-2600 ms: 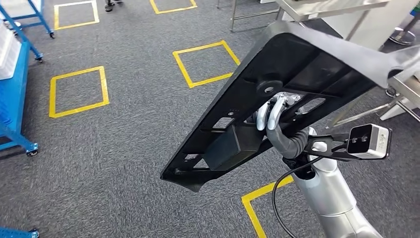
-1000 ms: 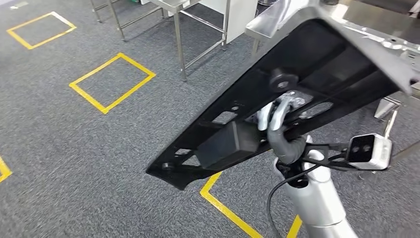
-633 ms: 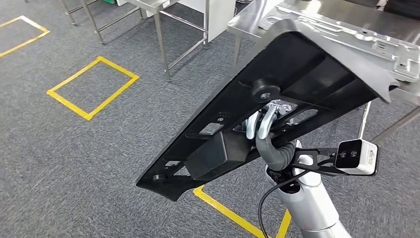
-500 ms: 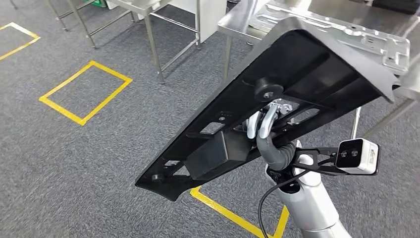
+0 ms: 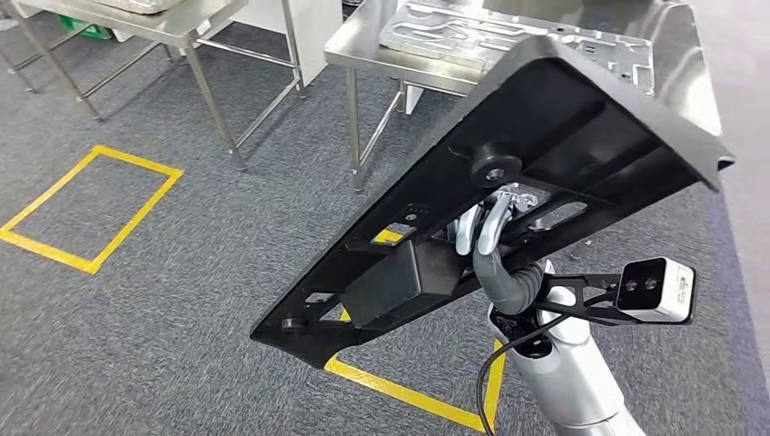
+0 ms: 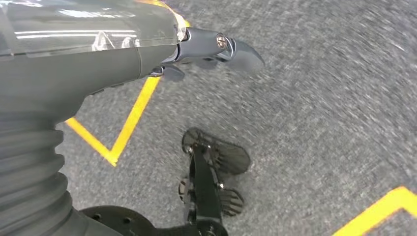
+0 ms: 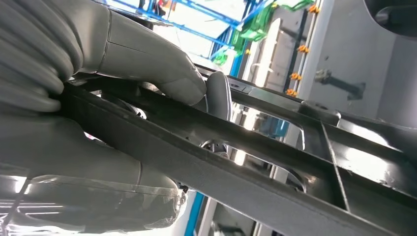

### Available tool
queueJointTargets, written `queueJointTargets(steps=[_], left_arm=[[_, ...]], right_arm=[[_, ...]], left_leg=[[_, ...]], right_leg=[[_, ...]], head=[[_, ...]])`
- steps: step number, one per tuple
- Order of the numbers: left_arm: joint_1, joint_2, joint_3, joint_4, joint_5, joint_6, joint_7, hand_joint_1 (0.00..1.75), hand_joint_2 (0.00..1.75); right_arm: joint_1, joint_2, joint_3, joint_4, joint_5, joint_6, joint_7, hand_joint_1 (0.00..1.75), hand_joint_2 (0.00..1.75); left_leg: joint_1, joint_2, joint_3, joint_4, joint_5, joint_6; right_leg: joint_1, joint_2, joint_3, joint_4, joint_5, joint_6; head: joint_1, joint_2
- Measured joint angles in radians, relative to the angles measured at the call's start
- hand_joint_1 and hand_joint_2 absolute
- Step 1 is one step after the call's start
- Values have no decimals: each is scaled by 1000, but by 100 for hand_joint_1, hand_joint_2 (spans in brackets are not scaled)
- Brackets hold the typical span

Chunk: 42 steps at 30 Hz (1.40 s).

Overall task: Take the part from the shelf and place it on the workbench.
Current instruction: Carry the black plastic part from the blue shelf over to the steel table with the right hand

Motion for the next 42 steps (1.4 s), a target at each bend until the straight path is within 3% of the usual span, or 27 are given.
queueJointTargets(steps=[1, 3, 5, 7, 9, 10, 11, 13, 15, 16, 18, 20, 22, 24, 25, 26, 27, 29, 31, 33, 34, 36, 37, 39, 40, 41, 42], left_arm=[[-2, 0, 0, 0, 1, 0, 0, 0, 175], [-7, -1, 0, 0, 1, 1, 1, 0, 175], [-8, -3, 0, 0, 1, 2, 3, 0, 175], [-5, -3, 0, 0, 2, 3, 4, 0, 175], [-2, -3, 0, 0, 3, 3, 5, 0, 175], [-2, -3, 0, 0, 3, 3, 5, 0, 175], [-3, -3, 0, 0, 3, 3, 6, 0, 175], [-5, -4, 0, 0, 4, 3, 6, 0, 175], [-6, -6, 0, 0, 4, 4, 7, 0, 175], [-8, -6, 0, 0, 5, 4, 7, 0, 175], [-12, -6, 0, 0, 6, 4, 8, 0, 175], [-14, -6, 0, 0, 7, 3, 9, 0, 175], [-13, -6, 0, 0, 8, 1, 10, 0, 175], [-11, -6, 0, 0, 9, -3, 11, 0, 175], [-9, -6, 0, 0, 10, -4, 12, 0, 175], [-9, -6, 0, 0, 10, -5, 12, 0, 175], [-9, -6, 0, 0, 11, -6, 12, 0, 175], [-7, -5, 0, 0, 11, -8, 12, 0, 175], [-7, -4, 0, 0, 11, -9, 13, 0, 175], [-10, -4, 0, 0, 11, -12, 13, 0, 175], [-11, -4, 0, 0, 11, -15, 13, 0, 175], [-10, -5, 0, 0, 11, -23, 13, 0, 175], [-9, -5, 0, 0, 11, -27, 14, 0, 175], [-5, -5, 0, 0, 12, -31, 15, 0, 175], [-4, -5, 0, 0, 12, -32, 15, 0, 175], [-4, -5, 0, 0, 12, -33, 15, 0, 175], [-5, -5, 0, 0, 12, -34, 16, 0, 175]], right_arm=[[0, -1, 0, 0, -1, 0, -1, 175, 175], [1, -5, 0, 0, -5, 0, -4, 175, 175], [-2, -11, 0, 0, -8, 0, -8, 175, 175], [-4, -15, 0, 0, -9, -2, -9, 175, 175], [-2, -17, 0, 0, -9, -3, -10, 175, 175], [0, -19, 0, 1, -8, -4, -10, 175, 175], [0, -20, 0, 1, -8, -4, -10, 175, 175], [0, -23, 0, 1, -7, -4, -10, 175, 175], [-1, -23, 0, 1, -6, -5, -10, 175, 175], [-2, -24, 0, 1, -6, -6, -10, 175, 175], [-1, -25, 0, 1, -6, -6, -10, 175, 175], [-3, -25, 0, 1, -6, -6, -10, 175, 175], [-6, -25, 1, 1, -6, -6, -10, 175, 175], [-5, -25, 2, 2, -6, -6, -10, 175, 175], [-4, -25, 3, 3, -6, -6, -10, 175, 175], [-4, -25, 3, 4, -6, -6, -10, 175, 175], [-4, -25, 3, 4, -6, -6, -10, 175, 175], [-5, -25, 4, 4, -7, -5, -10, 175, 175], [-5, -25, 4, 4, -7, -4, -11, 175, 175], [-5, -25, 4, 4, -8, -3, -12, 175, 175], [-5, -25, 4, 3, -7, -3, -12, 175, 175], [-6, -26, 4, 0, -5, -3, -14, 175, 175], [-5, -27, 3, -1, -4, -3, -16, 175, 175], [0, -28, 3, -1, 1, -3, -19, 175, 175], [3, -29, 3, -1, 3, -4, -21, 175, 175], [5, -30, 3, -1, 5, -3, -21, 175, 175], [6, -31, 2, -1, 7, -3, -23, 175, 175]], left_leg=[[-1, -4, 3, -7, -3, 4], [1, 18, 6, -14, 2, 15], [4, 44, 12, -25, 7, 29], [1, 70, 14, -29, 8, 38], [-1, 96, 14, -29, 6, 39], [-2, 108, 15, -29, 5, 38], [-1, 120, 17, -29, 3, 36], [-3, 139, 24, -29, -3, 29], [-9, 156, 29, -27, -10, 18], [-12, 164, 31, -26, -13, 12], [-11, 177, 35, -27, -18, 0], [-6, 147, 25, 8, -46, -10], [-4, 101, -27, 123, -107, -14], [-4, 87, -93, 251, -153, -16], [-4, 85, -110, 275, -149, -15], [-4, 83, -107, 257, -124, -14], [-4, 75, -87, 202, -84, -11], [-2, 30, -32, 62, -16, 0], [-2, -3, -6, -4, 1, 9], [-3, 8, -2, -11, 3, 19], [-2, 17, 1, -17, 6, 26], [2, 35, 9, -29, 12, 39], [-1, 43, 10, -30, 12, 42], [-3, 56, 9, -30, 11, 45], [-4, 62, 9, -30, 10, 45], [-4, 67, 10, -29, 10, 44], [-4, 70, 12, -29, 8, 42]], right_leg=[[-1, 10, -4, 1, 2, 7], [-3, 21, -9, -1, 5, 20], [0, -23, -28, 38, -21, 31], [-2, -81, -85, 156, -82, 41], [-9, -98, -142, 269, -120, 49], [-11, -101, -148, 279, -113, 51], [-12, -107, -132, 248, -89, 52], [-10, -139, -57, 108, -27, 48], [-2, -165, -7, 9, 2, 34], [2, -166, -2, -5, 2, 27], [2, -143, -4, -7, 3, 13], [-2, -124, -1, -12, 7, 0], [-4, -105, 1, -15, 8, -9], [-2, -83, 1, -14, 8, -12], [-1, -70, 1, -13, 8, -12], [0, -57, 2, -12, 7, -12], [0, -44, 3, -10, 7, -10], [0, -20, 1, -4, 4, -5], [-3, 0, -7, 0, 5, 7], [-6, 17, -11, -4, 9, 21], [-6, 10, -13, -1, 7, 27], [-2, -37, -37, 53, -28, 35], [-2, -68, -65, 112, -59, 38], [-6, -94, -130, 243, -113, 43], [-8, -98, -146, 276, -118, 44], [-9, -100, -141, 268, -104, 45], [-10, -102, -115, 220, -75, 44]], head=[[0, 0], [0, 0], [0, 0], [0, 0], [0, 0], [0, 0], [0, 0], [0, 0], [0, 0], [0, 0], [0, 0], [0, 0], [0, 0], [0, 0], [0, 0], [0, 0], [0, 0], [0, 0], [0, 0], [0, 0], [0, 0], [0, 0], [0, 0], [0, 0], [0, 0], [0, 0], [0, 0]])
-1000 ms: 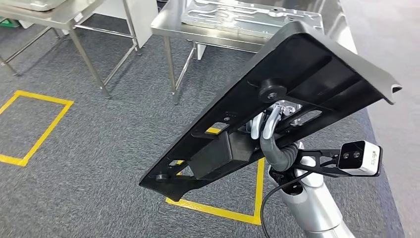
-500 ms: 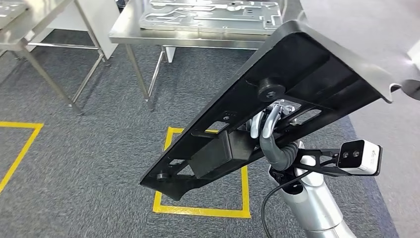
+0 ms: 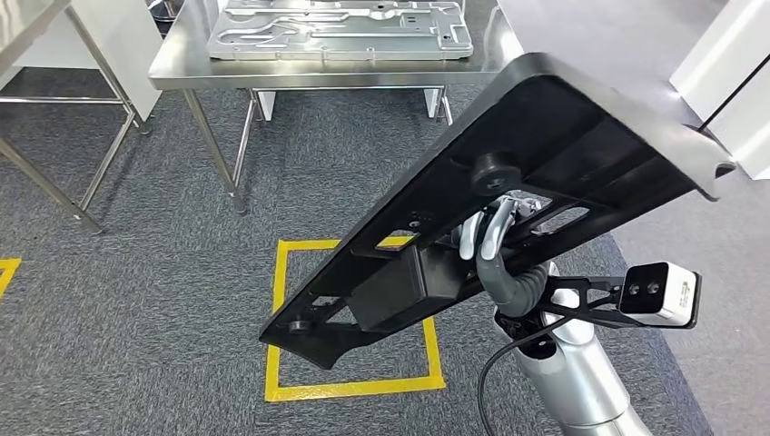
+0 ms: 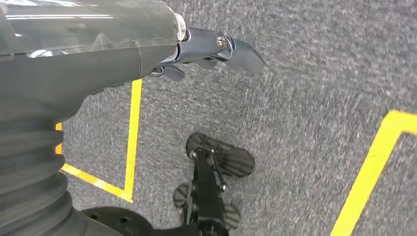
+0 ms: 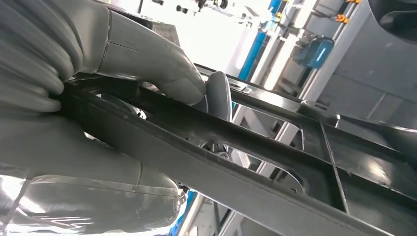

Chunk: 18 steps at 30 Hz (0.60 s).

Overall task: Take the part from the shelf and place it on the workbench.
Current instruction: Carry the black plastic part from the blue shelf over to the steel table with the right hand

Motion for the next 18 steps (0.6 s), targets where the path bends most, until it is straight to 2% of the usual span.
queueJointTargets(steps=[1, 3, 4, 5, 8, 10, 12, 13, 14, 15, 17, 18], left_arm=[[-1, 0, 0, 0, 0, -2, 0, 0, 175], [-2, -1, 0, 0, 1, -6, 0, 0, 175], [-3, -2, 0, 0, 1, -9, 0, 0, 175], [-3, -2, 0, 0, 1, -10, 0, 0, 175], [-5, -1, 0, 0, 2, -13, 0, 0, 175], [-6, 0, 0, 0, 2, -14, 0, 0, 175], [-5, 0, 0, 0, 2, -14, 0, 0, 175], [-4, 0, 0, 0, 2, -14, 0, 0, 175], [-4, 1, 0, 0, 2, -14, 0, 0, 175], [-3, 1, 0, 0, 2, -15, 0, 0, 175], [-3, 4, 0, 0, 2, -15, 0, 0, 175], [-4, 5, 0, 0, 2, -15, 0, 0, 175]], right_arm=[[0, -1, -1, 0, 1, 0, -2, 175, 175], [-1, -1, -2, -2, 1, 0, -6, 175, 175], [-1, -2, -3, -2, 2, 1, -7, 175, 175], [-1, -3, -4, -3, 2, 0, -8, 175, 175], [-1, -6, -6, -6, 2, 0, -8, 175, 175], [-2, -7, -7, -8, 3, 1, -8, 175, 175], [-1, -7, -6, -8, 3, 1, -9, 175, 175], [0, -7, -6, -8, 4, 1, -9, 175, 175], [1, -8, -6, -8, 4, 0, -9, 175, 175], [1, -8, -6, -8, 4, 0, -10, 175, 175], [1, -8, -7, -8, 4, 0, -12, 175, 175], [1, -8, -7, -8, 4, 0, -13, 175, 175]], left_leg=[[0, 2, 2, 0, -2, -2], [-4, 5, 4, 2, -6, -11], [-6, 6, 5, 3, -9, -16], [-7, 7, 6, 2, -10, -22], [-4, 9, 5, 19, -27, -38], [-2, 9, -36, 111, -75, -46], [-2, 8, -106, 246, -129, -52], [-1, 8, -131, 287, -134, -53], [-1, 8, -139, 291, -120, -53], [-1, 8, -127, 254, -88, -52], [-3, 8, -67, 119, -16, -44], [-5, 7, -41, 62, 3, -38]], right_leg=[[0, -3, 41, -74, 34, -4], [6, -9, 109, -200, 72, -13], [10, -10, 124, -228, 75, -18], [13, -9, 125, -234, 72, -22], [8, -6, 133, -242, 74, -38], [4, -7, 143, -249, 74, -49], [5, -5, 145, -249, 69, -54], [6, -4, 147, -248, 66, -54], [7, -1, 149, -246, 62, -54], [7, 1, 154, -244, 58, -52], [8, 5, 164, -241, 48, -46], [10, 7, 167, -239, 43, -41]], head=[[0, 0], [0, 0], [0, 0], [0, 0], [0, 0], [0, 0], [0, 0], [0, 0], [0, 0], [0, 0], [0, 0], [0, 0]])
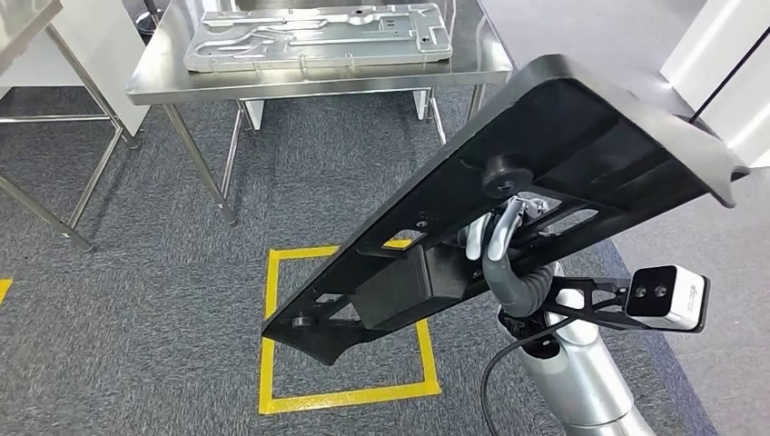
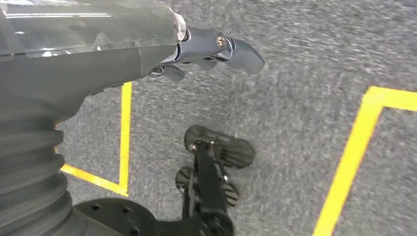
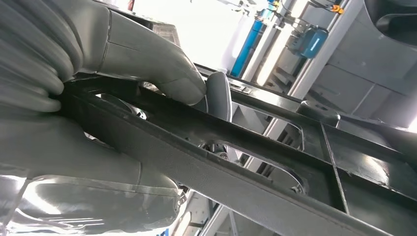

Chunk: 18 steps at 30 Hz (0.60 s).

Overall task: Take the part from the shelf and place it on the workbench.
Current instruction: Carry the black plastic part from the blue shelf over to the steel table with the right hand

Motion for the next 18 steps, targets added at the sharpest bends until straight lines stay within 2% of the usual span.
queueJointTargets(steps=[2, 4, 6, 7, 9, 10, 11, 12, 14, 15, 16, 18], left_arm=[[-2, 1, 0, 0, 0, -1, 0, 0, 175], [-3, 1, 0, 0, -1, -1, 1, 0, 175], [-3, 1, 0, 0, -1, -1, 2, 0, 175], [-4, 1, 0, 0, -1, -1, 2, 0, 175], [-4, 1, 0, 0, 0, -1, 3, 0, 175], [-3, 1, 0, 0, 0, -1, 3, 0, 175], [-2, 1, 0, 0, 0, -1, 3, 0, 175], [-2, 1, 0, 0, 0, -1, 4, 0, 175], [-1, 1, 0, 0, 0, -1, 4, 0, 175], [-2, 1, -1, 0, 0, -1, 4, 0, 175], [-3, 1, -1, 0, 1, -2, 4, 0, 175], [-5, 0, -1, 0, 1, -2, 4, 0, 175]], right_arm=[[0, 0, 0, 0, 0, 0, -2, 175, 175], [0, 0, 0, 0, 0, 0, -3, 175, 175], [-2, 0, -1, -1, 0, 0, -4, 175, 175], [-2, -1, -2, -2, 0, 0, -5, 175, 175], [-2, -1, -3, -3, -1, 0, -6, 175, 175], [-1, -1, -3, -3, -1, 1, -6, 175, 175], [0, -2, -4, -3, -1, 1, -7, 175, 175], [0, -2, -4, -3, -2, 1, -7, 175, 175], [0, -2, -6, -3, -2, 1, -7, 175, 175], [0, -2, -7, -3, -2, 1, -6, 175, 175], [-1, -2, -8, -3, -3, 1, -7, 175, 175], [-2, -3, -8, -5, -3, 2, -7, 175, 175]], left_leg=[[-4, -1, 20, -46, 1, 14], [-4, -1, 25, -53, -3, 27], [-1, -1, 37, -58, -6, 40], [0, 0, 43, -59, -8, 44], [-2, 0, 50, -59, -17, 49], [-2, 0, 54, -59, -22, 50], [-3, -1, 61, -59, -29, 49], [-3, -2, 70, -59, -36, 47], [-3, -3, 94, -59, -53, 42], [-3, -3, 104, -60, -61, 38], [-3, -2, 111, -62, -67, 32], [-4, 0, 122, -60, -72, 19]], right_leg=[[3, 2, 1, 3, -3, 12], [2, 2, 0, 11, -4, 24], [-1, -2, -19, 55, -23, 34], [-2, -3, -46, 105, -45, 38], [-4, -5, -126, 233, -91, 44], [-6, -5, -162, 280, -100, 45], [-6, -5, -181, 293, -90, 44], [-7, -6, -179, 266, -59, 42], [-5, -8, -134, 138, 31, 32], [-1, -10, -112, 78, 53, 27], [3, -12, -97, 40, 60, 21], [10, -13, -86, 18, 47, 10]], head=[[0, 0], [0, 0], [0, 0], [0, 0], [0, 0], [0, 0], [0, 0], [0, 0], [0, 0], [0, 0], [0, 0], [0, 0]])
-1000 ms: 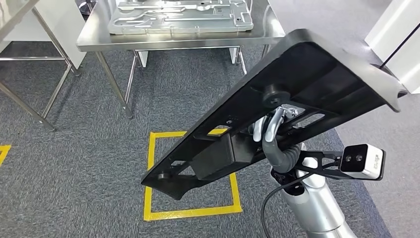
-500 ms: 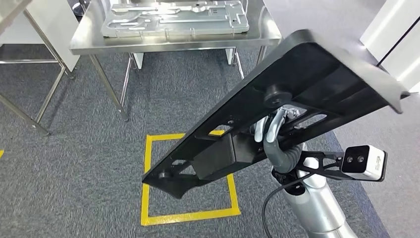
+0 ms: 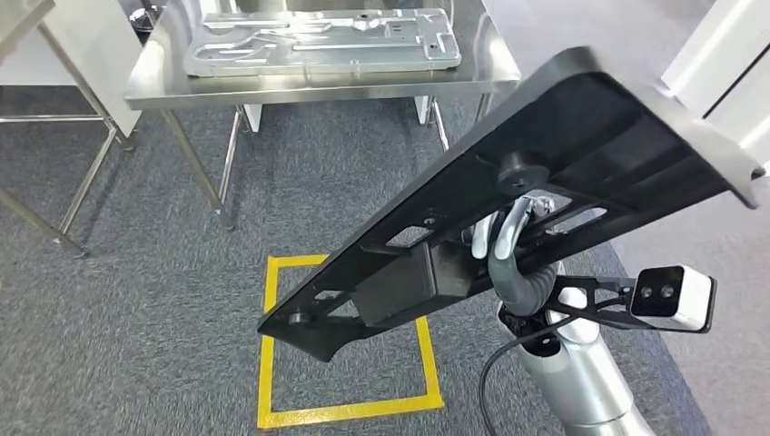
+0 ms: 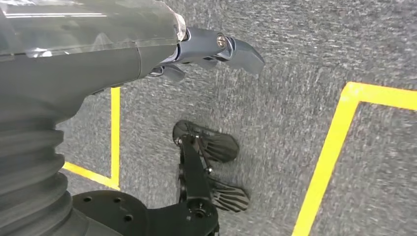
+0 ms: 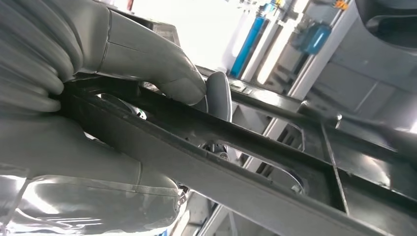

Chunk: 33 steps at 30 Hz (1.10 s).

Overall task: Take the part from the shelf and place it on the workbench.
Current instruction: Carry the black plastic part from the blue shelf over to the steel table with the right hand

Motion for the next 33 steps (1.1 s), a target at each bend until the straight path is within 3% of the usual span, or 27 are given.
queueJointTargets(steps=[3, 5, 7, 8, 9, 10, 12, 13, 14, 16, 18, 20, 22, 23, 24, 25, 26, 28, 29, 30, 33], left_arm=[[-1, 1, 0, 0, 0, 0, 0, 0, 175], [-1, 2, 0, 0, 1, 0, -1, 0, 175], [3, 2, 0, 0, 1, 0, -1, 0, 175], [7, 2, 0, 0, 1, 0, -1, 0, 175], [10, 2, 0, 0, 1, 0, -1, 0, 175], [13, 3, 0, 0, 1, 0, -1, 0, 175], [18, 5, 0, 0, 2, 0, -1, 0, 175], [19, 7, 0, 1, 3, 0, -1, 0, 175], [19, 7, 0, 1, 3, -1, -1, 0, 175], [17, 8, 0, 1, 3, -2, -3, 0, 175], [15, 8, 0, 1, 3, -1, -6, 0, 175], [12, 9, 0, 1, 2, -1, -7, 0, 175], [11, 9, 0, 1, 2, -2, -7, 0, 175], [11, 9, 0, 1, 2, -2, -7, 0, 175], [12, 9, 0, 1, 2, -2, -7, 0, 175], [12, 8, 0, 1, 2, -2, -7, 0, 175], [12, 8, -1, 1, 1, -2, -7, 0, 175], [11, 7, -1, 1, 1, -2, -7, 0, 175], [9, 7, -2, 1, 0, -2, -7, 0, 175], [6, 7, -2, 1, 0, -2, -7, 0, 175], [2, 8, -5, 1, 0, -2, -7, 0, 175]], right_arm=[[-3, -1, 0, -2, 0, 1, 1, 175, 175], [-8, -1, 0, -3, -1, 1, 1, 175, 175], [-9, 0, 0, -4, -2, 1, 3, 175, 175], [-8, -1, 0, -4, -2, 1, 3, 175, 175], [-7, -1, 0, -4, -3, 1, 4, 175, 175], [-7, -1, 0, -4, -3, 1, 4, 175, 175], [-5, -1, 0, -3, -5, 2, 4, 175, 175], [-4, -1, 0, -3, -6, 2, 5, 175, 175], [-3, -1, 0, -4, -7, 1, 6, 175, 175], [-2, -2, -1, -7, -8, 0, 8, 175, 175], [-3, -3, -2, -12, -8, -1, 9, 175, 175], [-2, -6, -4, -15, -9, -2, 8, 175, 175], [1, -7, -5, -16, -10, -2, 7, 175, 175], [3, -7, -5, -16, -10, -2, 7, 175, 175], [4, -8, -6, -16, -10, -2, 7, 175, 175], [5, -9, -6, -16, -10, -2, 7, 175, 175], [5, -11, -7, -16, -10, -2, 7, 175, 175], [6, -14, -8, -17, -10, -3, 7, 175, 175], [7, -15, -9, -18, -9, -5, 7, 175, 175], [9, -16, -9, -19, -9, -7, 7, 175, 175], [10, -17, -12, -23, -6, -11, 6, 175, 175]], left_leg=[[1, 1, -3, 40, -12, -14], [4, 1, -61, 141, -43, -19], [4, 1, -145, 249, -82, -24], [4, 1, -174, 269, -88, -27], [4, 1, -189, 258, -76, -28], [5, 1, -190, 216, -42, -28], [3, 1, -177, 100, 59, -21], [0, 2, -170, 61, 92, -14], [-3, 2, -167, 41, 110, -6], [-6, 1, -155, 35, 102, 12], [-3, 0, -132, 21, 97, 24], [-1, -1, -108, 7, 88, 32], [-1, -2, -87, 3, 71, 36], [-1, -4, -75, 3, 60, 36], [-1, -6, -62, 3, 49, 35], [-1, -7, -46, 3, 38, 33], [-1, -8, -31, 2, 26, 31], [-3, -9, -5, 2, 2, 23], [-4, -10, 3, -2, -8, 17], [-6, -10, 11, -2, -13, 11], [-4, -8, 16, 32, -9, -4]], right_leg=[[-5, 2, 33, -15, -7, -19], [-5, 2, 55, -20, -20, -27], [-5, 3, 74, -20, -39, -30], [-4, 5, 86, -20, -49, -30], [-5, 7, 101, -20, -60, -29], [-5, 8, 117, -20, -73, -27], [-4, 10, 149, -18, -99, -21], [-3, 11, 159, -18, -111, -15], [-3, 11, 168, -17, -120, -9], [-3, 12, 176, -10, -124, 5], [-5, 10, 150, 48, -107, 15], [-9, 8, 71, 163, -107, 23], [-13, 7, -21, 261, -160, 32], [-15, 7, -54, 279, -187, 35], [-16, 6, -70, 269, -196, 37], [-17, 6, -72, 231, -178, 36], [-17, 5, -63, 171, -133, 34], [-12, 1, -42, 50, -14, 22], [-9, 0, -35, 16, 24, 15], [-7, 0, -31, -1, 40, 7], [-8, 4, 0, -13, 27, -15]], head=[[0, 0], [0, 0], [0, 0], [0, 0], [0, 0], [0, 0], [0, 0], [0, 0], [0, 0], [0, 0], [0, 0], [0, 0], [0, 0], [0, 0], [0, 0], [0, 0], [0, 0], [0, 0], [0, 0], [0, 0], [0, 0]])
